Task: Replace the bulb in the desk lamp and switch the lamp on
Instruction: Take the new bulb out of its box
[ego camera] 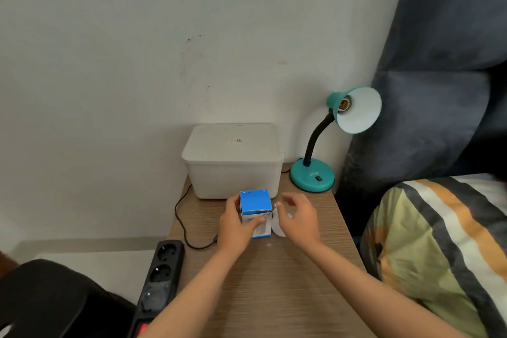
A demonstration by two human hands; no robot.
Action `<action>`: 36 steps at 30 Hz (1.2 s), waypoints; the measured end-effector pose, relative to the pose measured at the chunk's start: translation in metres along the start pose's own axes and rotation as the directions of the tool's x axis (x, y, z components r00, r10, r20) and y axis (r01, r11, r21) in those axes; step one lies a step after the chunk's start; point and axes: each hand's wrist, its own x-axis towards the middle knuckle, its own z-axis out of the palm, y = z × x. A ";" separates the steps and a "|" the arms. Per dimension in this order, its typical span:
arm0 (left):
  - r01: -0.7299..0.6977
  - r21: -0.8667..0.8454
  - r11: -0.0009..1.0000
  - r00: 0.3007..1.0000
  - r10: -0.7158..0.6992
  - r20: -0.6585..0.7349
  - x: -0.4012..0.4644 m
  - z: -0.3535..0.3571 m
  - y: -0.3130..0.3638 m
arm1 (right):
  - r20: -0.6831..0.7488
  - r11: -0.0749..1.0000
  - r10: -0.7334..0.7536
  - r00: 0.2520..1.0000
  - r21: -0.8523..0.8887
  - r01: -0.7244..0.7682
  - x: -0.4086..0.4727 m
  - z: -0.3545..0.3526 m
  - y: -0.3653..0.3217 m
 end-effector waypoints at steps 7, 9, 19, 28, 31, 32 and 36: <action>-0.009 0.000 1.000 1.000 0.009 -0.029 0.005 0.001 -0.011 | 0.185 0.990 0.086 0.979 0.092 -0.105 0.003 0.007 -0.022; -0.034 -0.012 0.999 0.999 0.033 -0.032 0.006 -0.001 -0.012 | 0.188 0.983 0.097 0.977 0.136 -0.124 0.003 0.008 -0.023; -0.089 -0.033 0.995 0.981 0.094 0.169 0.011 -0.020 -0.014 | 0.230 0.977 0.066 0.971 0.183 -0.110 0.006 0.005 -0.023; -0.037 -0.057 0.998 0.949 0.053 0.312 0.022 -0.036 -0.017 | 0.372 0.967 -0.103 0.923 -0.180 0.180 0.028 0.010 -0.032; -0.029 -0.064 0.998 0.945 0.048 0.322 0.023 -0.038 -0.018 | 0.473 0.929 -0.063 0.879 -0.294 0.225 0.039 0.012 -0.038; -0.024 -0.067 0.997 0.945 0.045 0.324 0.023 -0.038 -0.017 | 0.490 0.920 -0.056 0.870 -0.312 0.235 0.041 0.012 -0.040; -0.016 -0.057 0.998 0.944 0.034 0.327 0.021 -0.040 -0.012 | 0.426 0.920 -0.103 0.899 -0.303 0.249 0.042 0.008 -0.046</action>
